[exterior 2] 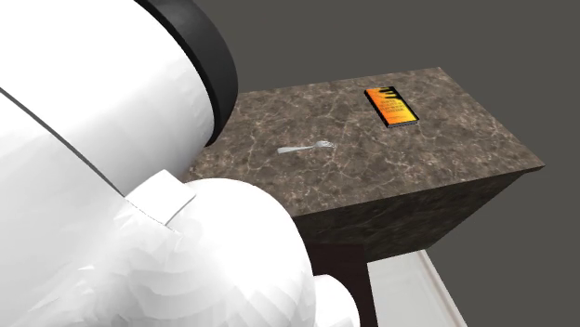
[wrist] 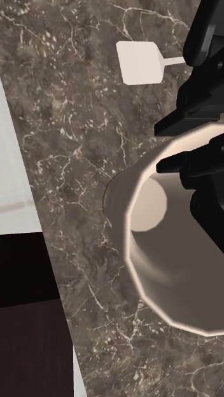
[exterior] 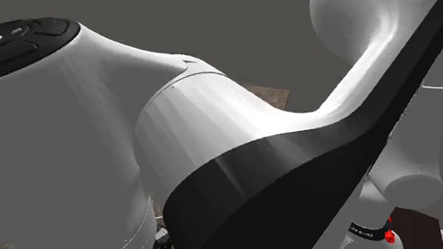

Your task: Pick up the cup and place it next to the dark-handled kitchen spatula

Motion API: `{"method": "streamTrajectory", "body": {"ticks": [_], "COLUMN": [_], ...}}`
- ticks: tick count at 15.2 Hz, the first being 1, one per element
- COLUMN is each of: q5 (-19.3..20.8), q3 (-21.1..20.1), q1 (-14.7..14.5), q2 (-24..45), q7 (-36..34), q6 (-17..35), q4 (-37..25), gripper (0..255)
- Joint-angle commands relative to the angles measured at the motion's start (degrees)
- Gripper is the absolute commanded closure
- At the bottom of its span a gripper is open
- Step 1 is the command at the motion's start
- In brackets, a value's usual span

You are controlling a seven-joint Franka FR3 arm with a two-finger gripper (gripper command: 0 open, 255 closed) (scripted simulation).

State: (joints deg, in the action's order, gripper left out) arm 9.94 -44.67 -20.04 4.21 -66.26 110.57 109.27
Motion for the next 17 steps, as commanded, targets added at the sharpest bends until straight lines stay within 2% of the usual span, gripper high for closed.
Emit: {"method": "streamTrajectory", "body": {"ticks": [1, 12, 17], "q5": [0.5, 4.2, 4.3], "q3": [0.0, 0.5, 0.5], "q1": [-0.1, -0.8, -0.8], "q2": [0.5, 4.3, 4.4], "q7": [-0.5, -3.6, -3.7], "q6": [1.4, 8.8, 9.0], "q4": [1.0, 6.1, 6.2], "gripper": [255, 255, 255]}}
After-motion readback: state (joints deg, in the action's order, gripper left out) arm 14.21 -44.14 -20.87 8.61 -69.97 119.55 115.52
